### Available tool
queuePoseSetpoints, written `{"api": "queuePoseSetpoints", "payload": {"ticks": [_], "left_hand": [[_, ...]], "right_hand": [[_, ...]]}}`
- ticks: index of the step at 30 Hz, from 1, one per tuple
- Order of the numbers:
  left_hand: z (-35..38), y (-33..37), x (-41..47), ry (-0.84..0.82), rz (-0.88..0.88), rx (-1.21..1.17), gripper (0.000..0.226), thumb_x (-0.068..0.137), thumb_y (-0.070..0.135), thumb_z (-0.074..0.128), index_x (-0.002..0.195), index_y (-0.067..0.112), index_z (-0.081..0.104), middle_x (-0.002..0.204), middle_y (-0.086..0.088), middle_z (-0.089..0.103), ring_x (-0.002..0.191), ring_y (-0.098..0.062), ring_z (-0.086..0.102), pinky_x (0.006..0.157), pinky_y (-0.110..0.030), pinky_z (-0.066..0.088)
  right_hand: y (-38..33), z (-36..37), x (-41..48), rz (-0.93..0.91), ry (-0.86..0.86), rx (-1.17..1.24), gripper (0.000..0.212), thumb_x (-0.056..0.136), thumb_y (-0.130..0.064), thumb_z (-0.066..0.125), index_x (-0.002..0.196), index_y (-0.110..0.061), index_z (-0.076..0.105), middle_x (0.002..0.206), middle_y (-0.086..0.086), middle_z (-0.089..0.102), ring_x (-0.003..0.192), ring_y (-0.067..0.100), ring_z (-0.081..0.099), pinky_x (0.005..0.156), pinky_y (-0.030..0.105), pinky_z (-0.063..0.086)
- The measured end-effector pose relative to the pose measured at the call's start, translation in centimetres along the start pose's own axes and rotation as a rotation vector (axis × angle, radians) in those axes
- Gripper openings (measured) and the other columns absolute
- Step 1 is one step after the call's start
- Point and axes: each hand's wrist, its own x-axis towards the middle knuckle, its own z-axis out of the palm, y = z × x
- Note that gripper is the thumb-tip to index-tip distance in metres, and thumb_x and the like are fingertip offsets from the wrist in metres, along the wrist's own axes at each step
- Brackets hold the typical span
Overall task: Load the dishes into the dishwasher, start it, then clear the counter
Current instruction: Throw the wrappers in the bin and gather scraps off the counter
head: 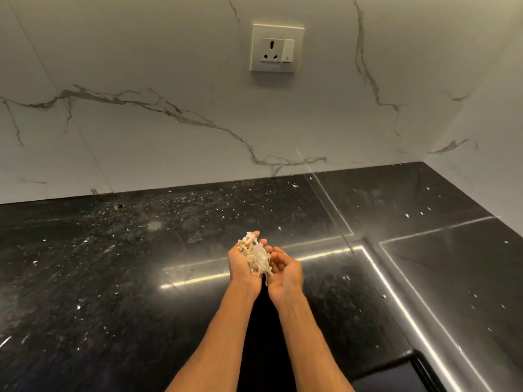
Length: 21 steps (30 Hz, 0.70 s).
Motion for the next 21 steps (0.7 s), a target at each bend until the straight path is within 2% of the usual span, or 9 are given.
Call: {"api": "queuePoseSetpoints", "payload": {"ticks": [5, 9, 13, 18, 21], "left_hand": [[0.2, -4.2, -3.2, -0.045, -0.003, -0.055, 0.022, 0.087, 0.018, 0.046, 0.091, 0.007, 0.065, 0.074, -0.012, 0.058, 0.064, -0.024, 0.056, 0.061, -0.034, 0.047], [0.4, -7.6, -6.9, -0.099, 0.050, 0.021, 0.024, 0.089, 0.021, 0.048, 0.096, 0.007, 0.066, 0.078, -0.012, 0.062, 0.069, -0.023, 0.061, 0.064, -0.034, 0.051], [0.3, -12.3, -12.2, -0.125, 0.064, 0.069, 0.026, 0.091, 0.023, 0.047, 0.091, 0.009, 0.069, 0.076, -0.009, 0.063, 0.071, -0.022, 0.061, 0.068, -0.035, 0.050], [-1.4, -18.7, -18.8, -0.104, 0.014, 0.018, 0.025, 0.091, 0.026, 0.050, 0.090, 0.009, 0.069, 0.080, -0.009, 0.063, 0.071, -0.021, 0.061, 0.068, -0.033, 0.052], [-2.1, -21.6, -21.3, -0.093, -0.032, -0.007, 0.024, 0.089, 0.026, 0.052, 0.089, 0.009, 0.069, 0.081, -0.008, 0.064, 0.072, -0.020, 0.062, 0.070, -0.032, 0.052]], "right_hand": [[-0.7, -3.1, -3.6, -0.054, -0.095, 0.101, 0.027, 0.096, -0.004, 0.041, 0.103, 0.003, 0.065, 0.092, 0.018, 0.071, 0.088, 0.032, 0.068, 0.087, 0.043, 0.054], [-2.3, -6.3, -6.9, -0.113, -0.196, 0.106, 0.029, 0.096, -0.011, 0.043, 0.101, 0.002, 0.068, 0.089, 0.016, 0.072, 0.090, 0.033, 0.068, 0.087, 0.045, 0.054], [-3.8, -11.6, -10.7, -0.137, -0.269, 0.093, 0.027, 0.095, -0.013, 0.045, 0.100, -0.001, 0.069, 0.091, 0.015, 0.072, 0.093, 0.034, 0.068, 0.084, 0.044, 0.055], [-5.0, -19.4, -14.6, -0.126, -0.239, 0.080, 0.025, 0.090, -0.015, 0.053, 0.101, -0.003, 0.072, 0.100, 0.017, 0.070, 0.101, 0.035, 0.067, 0.093, 0.046, 0.053], [-5.7, -22.7, -16.3, -0.112, -0.223, 0.106, 0.024, 0.090, -0.015, 0.054, 0.102, -0.003, 0.071, 0.101, 0.017, 0.069, 0.101, 0.035, 0.067, 0.094, 0.046, 0.052]]}}
